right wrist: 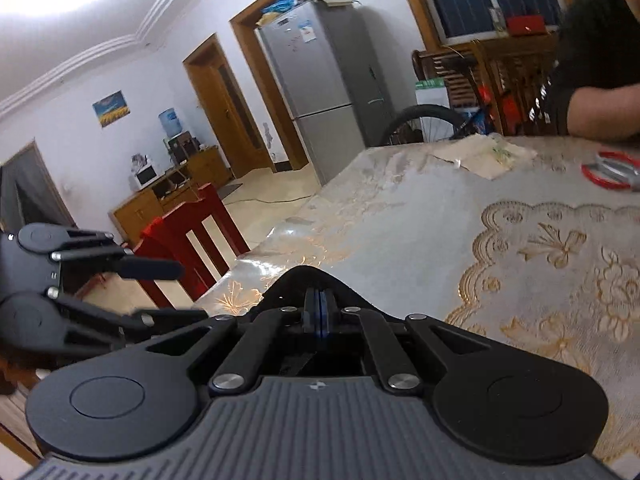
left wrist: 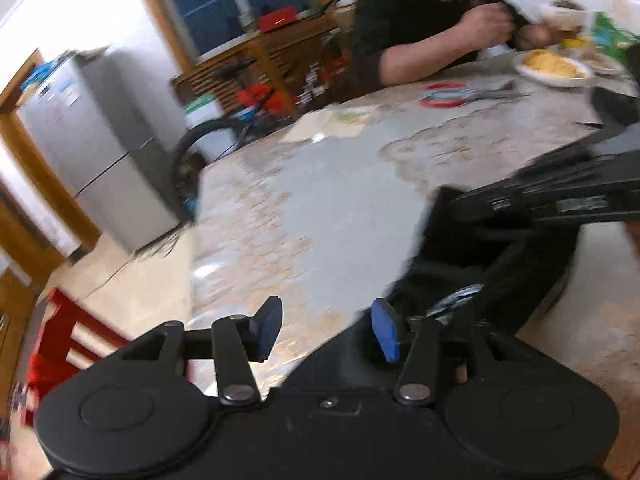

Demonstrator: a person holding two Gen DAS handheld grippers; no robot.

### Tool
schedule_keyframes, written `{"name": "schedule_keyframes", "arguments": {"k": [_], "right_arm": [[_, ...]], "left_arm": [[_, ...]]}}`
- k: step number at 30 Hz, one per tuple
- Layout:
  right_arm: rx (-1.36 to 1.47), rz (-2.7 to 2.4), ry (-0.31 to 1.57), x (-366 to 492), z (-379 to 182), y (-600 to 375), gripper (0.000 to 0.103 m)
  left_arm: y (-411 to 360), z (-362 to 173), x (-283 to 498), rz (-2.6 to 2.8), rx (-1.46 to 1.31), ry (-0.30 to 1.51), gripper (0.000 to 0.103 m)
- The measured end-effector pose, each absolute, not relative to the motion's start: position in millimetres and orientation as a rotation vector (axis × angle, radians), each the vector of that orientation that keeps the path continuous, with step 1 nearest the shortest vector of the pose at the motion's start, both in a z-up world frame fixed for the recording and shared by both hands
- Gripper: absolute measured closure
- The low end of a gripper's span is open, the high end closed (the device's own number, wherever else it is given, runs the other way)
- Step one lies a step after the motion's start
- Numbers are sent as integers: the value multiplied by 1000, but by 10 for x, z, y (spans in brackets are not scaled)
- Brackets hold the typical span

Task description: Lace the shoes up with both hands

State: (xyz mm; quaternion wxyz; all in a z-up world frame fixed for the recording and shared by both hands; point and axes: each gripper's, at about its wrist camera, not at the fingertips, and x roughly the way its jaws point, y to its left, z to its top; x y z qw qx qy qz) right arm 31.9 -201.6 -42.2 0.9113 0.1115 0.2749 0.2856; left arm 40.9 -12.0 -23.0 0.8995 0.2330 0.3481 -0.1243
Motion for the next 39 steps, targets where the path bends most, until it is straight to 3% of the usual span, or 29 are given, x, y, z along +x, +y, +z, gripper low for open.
{"name": "schedule_keyframes", "arguments": {"k": [8, 10, 13, 19, 25, 33, 39], "right_arm": [[184, 820, 556, 198, 1, -2067, 101], [150, 829, 571, 235, -3, -2032, 101], [98, 817, 609, 303, -78, -2008, 101], [-51, 859, 627, 331, -75, -1969, 101], [-290, 992, 552, 321, 75, -1733, 101], [-454, 1015, 661, 464, -140, -1513, 101], [-471, 998, 665, 407, -93, -1377, 87]], "left_arm": [[87, -600, 688, -185, 542, 816, 57], [38, -637, 677, -212, 561, 869, 69], [-39, -677, 550, -244, 540, 916, 73], [-282, -638, 70, -170, 530, 849, 56], [-343, -555, -210, -44, 395, 803, 53], [-227, -472, -321, -12, 287, 799, 48], [-277, -447, -292, -23, 285, 788, 47]]}}
